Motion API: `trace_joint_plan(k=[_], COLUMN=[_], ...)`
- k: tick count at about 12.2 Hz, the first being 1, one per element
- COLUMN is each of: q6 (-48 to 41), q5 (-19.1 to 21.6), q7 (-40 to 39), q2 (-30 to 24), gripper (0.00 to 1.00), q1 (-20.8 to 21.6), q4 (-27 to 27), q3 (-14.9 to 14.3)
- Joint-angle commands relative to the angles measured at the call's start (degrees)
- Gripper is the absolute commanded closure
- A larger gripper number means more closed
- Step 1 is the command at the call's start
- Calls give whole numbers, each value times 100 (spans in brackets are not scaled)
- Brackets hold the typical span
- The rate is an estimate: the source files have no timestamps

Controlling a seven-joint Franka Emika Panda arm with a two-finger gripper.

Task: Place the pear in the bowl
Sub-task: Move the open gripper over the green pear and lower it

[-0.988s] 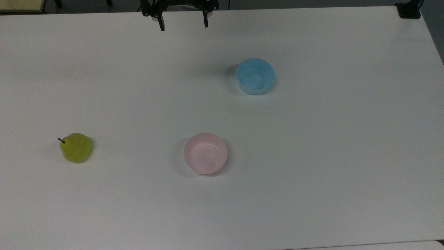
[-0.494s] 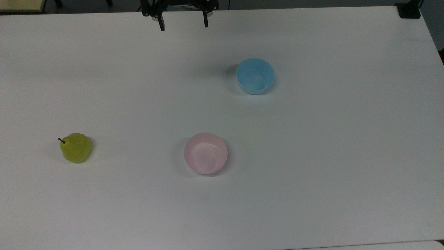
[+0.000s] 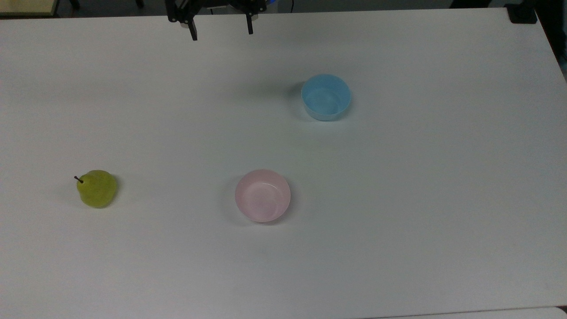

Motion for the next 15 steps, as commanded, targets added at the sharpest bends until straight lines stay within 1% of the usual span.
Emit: trace_joint_plan(k=[1,3,4,5,7,8,9,12,15], q6=[134,133,151,142,282,509,798,2089,2995], q5=[37,-94,-147,-147,-156,-156,-165,-191,-165], q7=[-1141,-1852,-2073,-2093,-2102,-2102,-2102,-2111,-2058], q2=[214,521,732,943,1260,1322,1505,2130,2683], gripper=[0,0,0,0,0,0,0,0,0], q1=[-319,-662,-803,-1030,-1277,-1314,-1357,-1630,-1674], q4=[153,469,627,872,980,980,980,972,972], q3=[-35,-26,-26,-35,-44,-96,-140,-149,-281])
